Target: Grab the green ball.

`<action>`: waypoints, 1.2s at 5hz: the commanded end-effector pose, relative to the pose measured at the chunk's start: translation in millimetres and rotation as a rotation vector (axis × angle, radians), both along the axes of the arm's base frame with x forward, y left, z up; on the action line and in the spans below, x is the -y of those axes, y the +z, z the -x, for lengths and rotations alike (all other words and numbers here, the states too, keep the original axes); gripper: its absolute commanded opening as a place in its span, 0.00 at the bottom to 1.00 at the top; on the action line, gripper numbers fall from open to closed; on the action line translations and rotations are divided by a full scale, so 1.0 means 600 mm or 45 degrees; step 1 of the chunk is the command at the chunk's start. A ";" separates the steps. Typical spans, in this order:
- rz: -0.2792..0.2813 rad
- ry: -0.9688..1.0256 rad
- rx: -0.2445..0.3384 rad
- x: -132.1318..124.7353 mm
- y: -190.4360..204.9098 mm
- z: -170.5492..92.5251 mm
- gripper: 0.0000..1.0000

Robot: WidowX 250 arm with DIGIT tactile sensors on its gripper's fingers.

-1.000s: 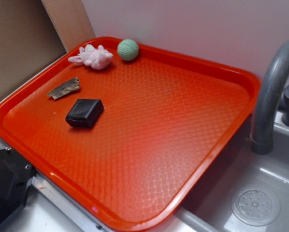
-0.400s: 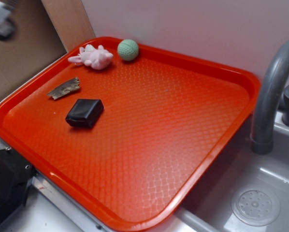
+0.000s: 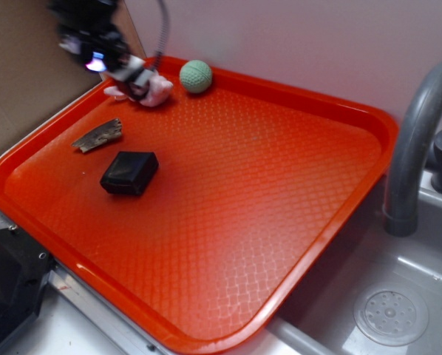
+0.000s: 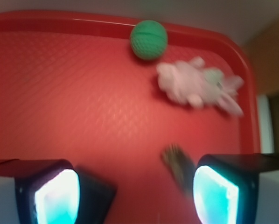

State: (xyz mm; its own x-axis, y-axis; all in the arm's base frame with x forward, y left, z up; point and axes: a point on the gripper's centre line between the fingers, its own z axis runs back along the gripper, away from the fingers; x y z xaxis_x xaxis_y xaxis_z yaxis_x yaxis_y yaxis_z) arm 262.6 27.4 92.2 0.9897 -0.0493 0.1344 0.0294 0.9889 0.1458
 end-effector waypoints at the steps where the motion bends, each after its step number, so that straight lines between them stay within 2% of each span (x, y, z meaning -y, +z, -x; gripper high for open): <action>1: 0.020 -0.035 0.074 -0.077 -0.004 -0.090 1.00; 2: 0.046 -0.014 0.096 -0.102 0.001 -0.102 1.00; 4: 0.051 -0.018 0.137 -0.090 0.003 -0.140 1.00; 6: 0.082 -0.110 0.111 -0.035 -0.032 -0.142 1.00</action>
